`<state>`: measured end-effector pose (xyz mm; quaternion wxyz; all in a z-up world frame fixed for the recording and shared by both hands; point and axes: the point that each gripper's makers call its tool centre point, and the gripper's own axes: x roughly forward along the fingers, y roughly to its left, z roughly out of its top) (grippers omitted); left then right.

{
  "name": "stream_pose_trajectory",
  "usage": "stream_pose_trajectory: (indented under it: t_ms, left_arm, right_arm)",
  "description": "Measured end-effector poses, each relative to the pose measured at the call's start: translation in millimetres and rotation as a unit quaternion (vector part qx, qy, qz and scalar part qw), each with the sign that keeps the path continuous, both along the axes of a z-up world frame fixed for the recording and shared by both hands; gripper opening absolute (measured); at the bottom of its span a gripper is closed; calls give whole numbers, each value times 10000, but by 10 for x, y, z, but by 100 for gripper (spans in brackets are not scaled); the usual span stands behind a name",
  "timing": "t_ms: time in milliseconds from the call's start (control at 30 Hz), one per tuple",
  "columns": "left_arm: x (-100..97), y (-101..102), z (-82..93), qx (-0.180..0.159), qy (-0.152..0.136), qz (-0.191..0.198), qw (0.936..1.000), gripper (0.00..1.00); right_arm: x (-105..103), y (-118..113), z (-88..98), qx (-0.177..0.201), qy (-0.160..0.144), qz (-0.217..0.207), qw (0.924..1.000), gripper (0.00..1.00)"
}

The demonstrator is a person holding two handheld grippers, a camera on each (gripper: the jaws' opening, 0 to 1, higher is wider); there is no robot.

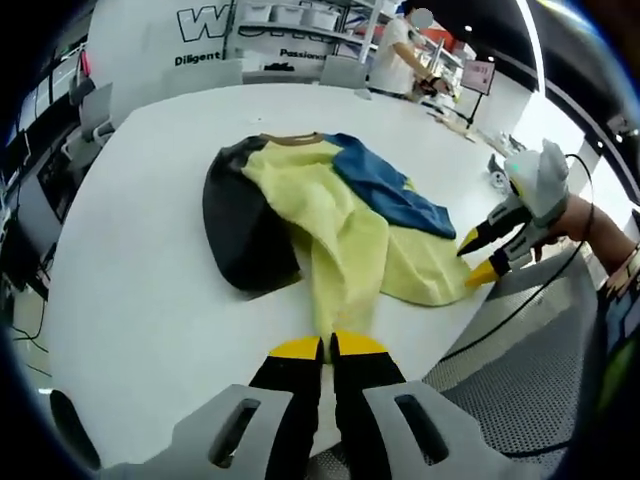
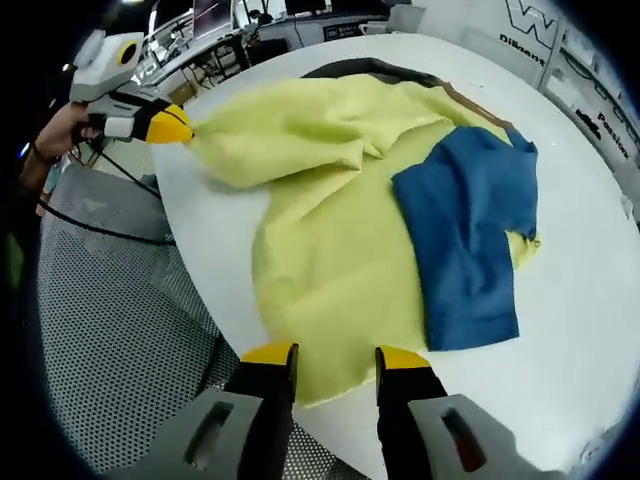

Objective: Fold the garment on the visible template until the final outline fits inside the template.

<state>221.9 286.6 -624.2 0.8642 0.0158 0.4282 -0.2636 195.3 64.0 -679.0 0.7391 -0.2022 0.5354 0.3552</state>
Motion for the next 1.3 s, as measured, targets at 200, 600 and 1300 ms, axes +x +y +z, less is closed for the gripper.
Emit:
stream_pose_trajectory:
  t_ms: [200, 600, 1300]
  left_arm:
    - [-36, 42, -37, 23, 84, 11, 10000, 0]
    - [-89, 147, -125, 170, 228, 91, 9996, 0]
    - [-314, 325, -373, 491, 891, 71, 9948, 0]
  right_arm:
    - [-57, -92, -71, -493, -11, 243, 9985, 20]
    - [-67, -131, -92, -684, 126, 281, 9972, 0]
    - [-90, -576, -92, -1011, 437, -133, 9938, 0]
